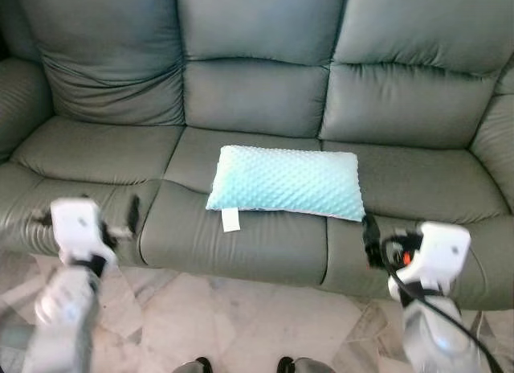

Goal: Move the pillow to the sofa

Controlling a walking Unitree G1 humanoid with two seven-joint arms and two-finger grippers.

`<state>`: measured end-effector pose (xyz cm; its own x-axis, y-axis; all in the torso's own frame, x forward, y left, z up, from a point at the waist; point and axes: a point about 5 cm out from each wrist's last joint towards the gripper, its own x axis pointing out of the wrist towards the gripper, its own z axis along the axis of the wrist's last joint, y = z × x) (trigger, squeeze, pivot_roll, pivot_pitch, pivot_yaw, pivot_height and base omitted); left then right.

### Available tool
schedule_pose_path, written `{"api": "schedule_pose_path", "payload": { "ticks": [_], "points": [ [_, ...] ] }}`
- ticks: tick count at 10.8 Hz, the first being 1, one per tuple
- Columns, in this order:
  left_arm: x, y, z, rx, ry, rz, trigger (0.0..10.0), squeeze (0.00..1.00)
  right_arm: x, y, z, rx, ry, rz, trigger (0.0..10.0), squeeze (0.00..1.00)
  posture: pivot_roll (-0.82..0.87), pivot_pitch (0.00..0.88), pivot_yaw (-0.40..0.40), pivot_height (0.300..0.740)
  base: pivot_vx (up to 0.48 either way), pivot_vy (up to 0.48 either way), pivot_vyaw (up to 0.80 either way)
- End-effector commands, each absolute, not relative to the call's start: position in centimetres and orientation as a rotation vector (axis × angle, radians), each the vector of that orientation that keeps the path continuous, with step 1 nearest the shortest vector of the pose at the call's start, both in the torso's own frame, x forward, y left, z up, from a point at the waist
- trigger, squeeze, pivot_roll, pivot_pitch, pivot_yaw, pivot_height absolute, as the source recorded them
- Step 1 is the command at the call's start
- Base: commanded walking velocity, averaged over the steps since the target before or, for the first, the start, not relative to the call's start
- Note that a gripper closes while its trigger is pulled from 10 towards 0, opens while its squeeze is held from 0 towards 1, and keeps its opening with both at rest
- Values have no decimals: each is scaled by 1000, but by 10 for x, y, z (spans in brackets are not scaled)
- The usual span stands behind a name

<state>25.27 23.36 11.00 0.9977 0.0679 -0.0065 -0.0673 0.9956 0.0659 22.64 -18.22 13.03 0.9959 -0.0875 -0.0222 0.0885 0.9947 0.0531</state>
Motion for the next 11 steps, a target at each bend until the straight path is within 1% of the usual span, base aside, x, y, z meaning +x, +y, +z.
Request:
{"api": "schedule_pose_path", "payload": {
  "ticks": [1,3,6,8,11],
  "points": [
    [249,230,109,83,6,55,10000,0,225,-184,125,65,43,-99,10000,0,-156,157,-18,740,0,0,0],
    [254,212,97,69,77,-92,10000,0,223,-186,116,95,83,-121,10000,0,-157,158,-7,740,0,0,0],
    [264,209,100,58,79,-139,10000,0,221,-183,111,106,93,-125,10000,0,-168,161,10,740,0,0,-777],
    [268,208,101,45,77,-153,10000,0,222,-181,110,111,96,-114,10000,0,-170,164,12,740,0,0,0],
    [268,206,97,46,99,-177,10000,0,227,-174,110,93,89,-17,10000,0,-170,167,9,740,0,0,0]
  ]
}}
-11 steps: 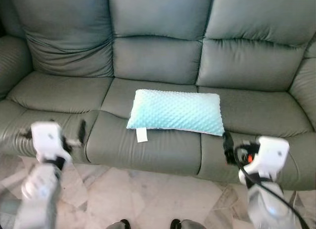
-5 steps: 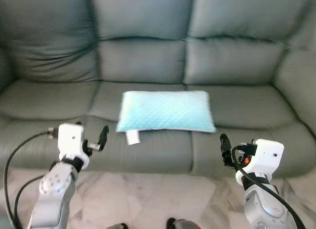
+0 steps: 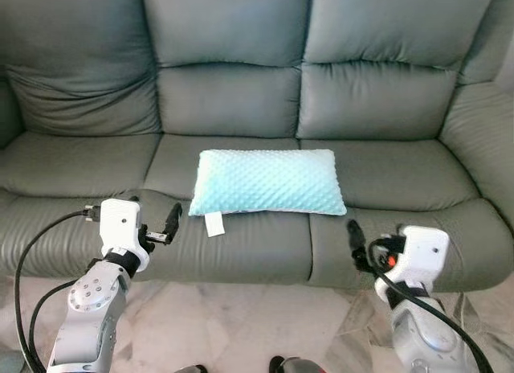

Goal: Move the pillow to the sofa

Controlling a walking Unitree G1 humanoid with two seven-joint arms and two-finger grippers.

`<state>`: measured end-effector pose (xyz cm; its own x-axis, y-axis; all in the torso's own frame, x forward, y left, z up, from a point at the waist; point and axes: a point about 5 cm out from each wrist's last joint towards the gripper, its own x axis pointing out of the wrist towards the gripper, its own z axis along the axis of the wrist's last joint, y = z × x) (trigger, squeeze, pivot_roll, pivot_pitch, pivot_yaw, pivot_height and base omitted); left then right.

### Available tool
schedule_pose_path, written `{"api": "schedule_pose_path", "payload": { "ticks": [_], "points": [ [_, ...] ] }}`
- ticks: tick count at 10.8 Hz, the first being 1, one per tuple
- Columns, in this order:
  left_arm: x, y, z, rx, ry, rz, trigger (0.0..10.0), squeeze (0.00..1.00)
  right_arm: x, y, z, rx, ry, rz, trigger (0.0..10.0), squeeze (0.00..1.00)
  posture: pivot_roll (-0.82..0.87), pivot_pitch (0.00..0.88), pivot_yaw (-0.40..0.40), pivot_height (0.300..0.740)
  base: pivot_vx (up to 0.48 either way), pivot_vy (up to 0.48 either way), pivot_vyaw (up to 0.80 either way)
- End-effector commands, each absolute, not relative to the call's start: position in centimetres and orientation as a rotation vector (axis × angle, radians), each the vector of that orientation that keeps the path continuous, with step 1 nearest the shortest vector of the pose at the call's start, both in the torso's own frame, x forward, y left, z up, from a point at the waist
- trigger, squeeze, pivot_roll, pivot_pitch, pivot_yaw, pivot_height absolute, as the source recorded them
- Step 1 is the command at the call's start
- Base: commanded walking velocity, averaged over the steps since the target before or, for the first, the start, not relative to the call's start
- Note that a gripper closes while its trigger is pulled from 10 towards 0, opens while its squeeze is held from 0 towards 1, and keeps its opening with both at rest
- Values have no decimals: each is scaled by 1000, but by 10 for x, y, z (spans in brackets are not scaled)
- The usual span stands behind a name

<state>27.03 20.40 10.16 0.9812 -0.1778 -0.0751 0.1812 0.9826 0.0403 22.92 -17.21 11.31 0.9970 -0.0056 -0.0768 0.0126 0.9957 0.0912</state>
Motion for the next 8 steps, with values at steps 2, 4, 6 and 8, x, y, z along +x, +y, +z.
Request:
{"api": "schedule_pose_path", "payload": {
  "ticks": [2,4,6,8],
  "points": [
    [268,220,96,125,112,-176,10000,0,235,-159,122,46,42,117,10000,0,-164,172,1,740,0,0,0],
    [273,243,93,88,205,-254,10000,0,247,-182,133,-21,4,121,10000,0,-152,173,-9,740,0,0,0],
    [281,246,98,123,211,-298,10000,0,251,-194,139,-31,-8,102,10000,0,-161,173,-5,740,0,0,0],
    [283,240,100,74,202,-309,10000,0,250,-194,138,-26,-7,97,10000,0,-167,176,-2,740,0,0,0]
  ]
}}
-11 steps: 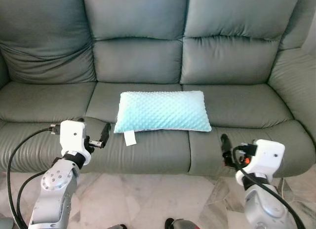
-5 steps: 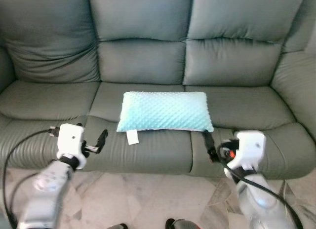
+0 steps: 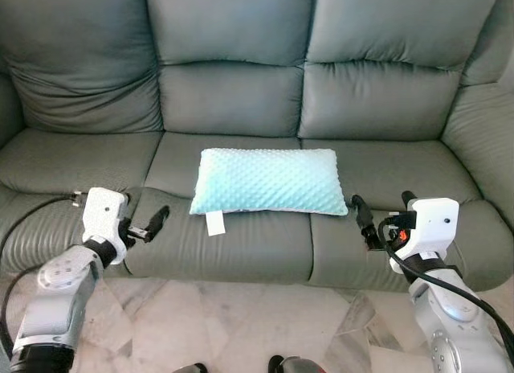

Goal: Move the pillow to the sofa

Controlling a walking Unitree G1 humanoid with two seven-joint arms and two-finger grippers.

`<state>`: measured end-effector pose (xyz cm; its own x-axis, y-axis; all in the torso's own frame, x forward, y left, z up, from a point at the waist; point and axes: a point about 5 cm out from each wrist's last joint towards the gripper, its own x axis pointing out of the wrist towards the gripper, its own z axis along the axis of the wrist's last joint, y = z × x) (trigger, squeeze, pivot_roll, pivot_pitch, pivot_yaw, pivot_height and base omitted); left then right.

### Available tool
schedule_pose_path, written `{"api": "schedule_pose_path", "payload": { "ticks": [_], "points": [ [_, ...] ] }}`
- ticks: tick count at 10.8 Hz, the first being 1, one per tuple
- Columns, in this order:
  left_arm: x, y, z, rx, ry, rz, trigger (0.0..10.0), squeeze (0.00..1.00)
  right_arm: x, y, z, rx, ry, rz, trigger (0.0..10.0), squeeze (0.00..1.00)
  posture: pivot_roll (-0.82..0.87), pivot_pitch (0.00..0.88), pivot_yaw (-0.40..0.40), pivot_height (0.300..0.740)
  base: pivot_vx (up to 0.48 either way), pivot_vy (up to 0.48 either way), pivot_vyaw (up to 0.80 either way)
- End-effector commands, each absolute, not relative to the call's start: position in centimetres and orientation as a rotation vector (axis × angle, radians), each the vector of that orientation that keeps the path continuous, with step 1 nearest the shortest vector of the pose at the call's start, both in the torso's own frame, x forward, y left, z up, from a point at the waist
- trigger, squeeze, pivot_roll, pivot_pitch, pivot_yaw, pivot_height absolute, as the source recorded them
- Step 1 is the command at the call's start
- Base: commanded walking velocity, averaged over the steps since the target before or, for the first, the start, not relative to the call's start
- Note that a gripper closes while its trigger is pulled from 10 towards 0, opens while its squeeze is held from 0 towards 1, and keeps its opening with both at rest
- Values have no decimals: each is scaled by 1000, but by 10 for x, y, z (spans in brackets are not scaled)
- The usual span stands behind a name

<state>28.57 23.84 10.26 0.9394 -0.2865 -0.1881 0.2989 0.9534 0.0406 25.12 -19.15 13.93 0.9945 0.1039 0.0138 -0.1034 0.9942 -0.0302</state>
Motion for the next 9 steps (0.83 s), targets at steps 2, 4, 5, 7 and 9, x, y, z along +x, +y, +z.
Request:
{"api": "schedule_pose_path", "payload": {
  "ticks": [2,4,5,7,9],
  "points": [
    [277,226,95,10,197,-317,10000,0,246,-189,135,-7,5,105,10000,0,-167,179,-4,740,0,0,0],
    [275,218,96,-3,188,-344,10000,0,244,-185,132,-3,15,113,10000,0,-167,182,-3,740,0,0,0],
    [275,217,98,-8,181,-351,10000,0,244,-185,132,-1,15,113,10000,0,-168,183,-1,740,322,0,0],
    [277,218,100,-23,180,-349,10000,0,243,-185,132,0,16,110,10000,0,-171,189,3,740,444,0,0],
    [277,217,99,-29,185,-352,10000,0,242,-184,132,2,17,108,10000,0,-173,191,4,740,480,0,0]
  ]
}}
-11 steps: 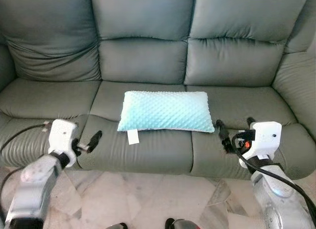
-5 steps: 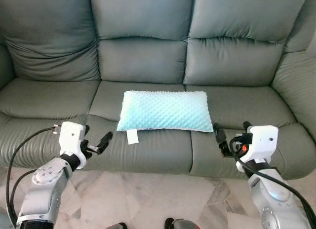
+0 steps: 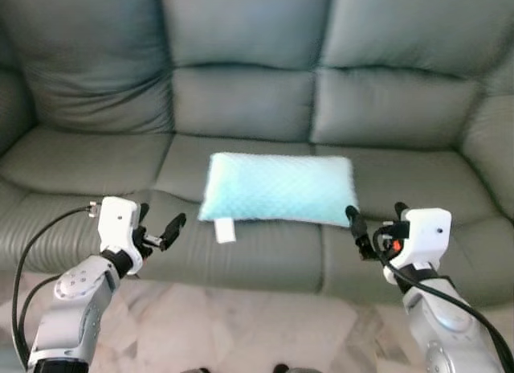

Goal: Move the pillow to the sofa

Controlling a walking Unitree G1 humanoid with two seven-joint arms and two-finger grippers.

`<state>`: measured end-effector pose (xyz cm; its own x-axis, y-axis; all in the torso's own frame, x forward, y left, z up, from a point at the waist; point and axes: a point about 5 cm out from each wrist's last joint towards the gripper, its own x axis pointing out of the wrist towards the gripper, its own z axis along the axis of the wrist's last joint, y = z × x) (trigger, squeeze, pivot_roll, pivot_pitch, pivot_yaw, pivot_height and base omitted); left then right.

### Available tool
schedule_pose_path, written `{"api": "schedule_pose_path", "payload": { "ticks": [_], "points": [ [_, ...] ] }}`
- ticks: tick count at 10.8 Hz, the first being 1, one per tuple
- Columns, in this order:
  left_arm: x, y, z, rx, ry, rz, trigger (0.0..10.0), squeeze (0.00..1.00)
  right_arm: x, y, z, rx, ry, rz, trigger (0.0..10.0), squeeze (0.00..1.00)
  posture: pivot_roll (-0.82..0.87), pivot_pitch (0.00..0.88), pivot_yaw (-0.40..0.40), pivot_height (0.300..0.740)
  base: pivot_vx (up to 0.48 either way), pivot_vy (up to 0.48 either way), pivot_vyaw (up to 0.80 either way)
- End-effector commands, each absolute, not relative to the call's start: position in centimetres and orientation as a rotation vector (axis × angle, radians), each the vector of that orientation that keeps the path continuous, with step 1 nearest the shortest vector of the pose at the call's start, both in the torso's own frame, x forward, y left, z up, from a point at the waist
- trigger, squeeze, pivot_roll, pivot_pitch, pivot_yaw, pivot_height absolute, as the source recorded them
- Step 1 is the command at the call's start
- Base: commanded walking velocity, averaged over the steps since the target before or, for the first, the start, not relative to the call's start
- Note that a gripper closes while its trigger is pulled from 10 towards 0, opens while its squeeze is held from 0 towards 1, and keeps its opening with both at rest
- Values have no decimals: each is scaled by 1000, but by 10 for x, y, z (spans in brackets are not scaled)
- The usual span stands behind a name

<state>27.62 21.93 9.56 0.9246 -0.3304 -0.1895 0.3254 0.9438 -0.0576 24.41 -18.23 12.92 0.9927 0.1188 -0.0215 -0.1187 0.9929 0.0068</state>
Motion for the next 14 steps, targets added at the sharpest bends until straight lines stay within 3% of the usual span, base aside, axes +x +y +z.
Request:
{"api": "schedule_pose_path", "payload": {
  "ticks": [1,3,14],
  "points": [
    [277,215,98,-33,189,-353,10000,0,243,-185,132,1,17,107,10000,0,-173,191,4,740,458,0,0],
    [276,214,97,-38,198,-354,10000,0,244,-185,132,0,17,108,10000,0,-172,190,2,740,426,0,0],
    [276,210,92,-86,240,-307,10000,0,245,-182,130,12,28,109,10000,0,-167,185,8,740,0,0,0]
  ]
}}
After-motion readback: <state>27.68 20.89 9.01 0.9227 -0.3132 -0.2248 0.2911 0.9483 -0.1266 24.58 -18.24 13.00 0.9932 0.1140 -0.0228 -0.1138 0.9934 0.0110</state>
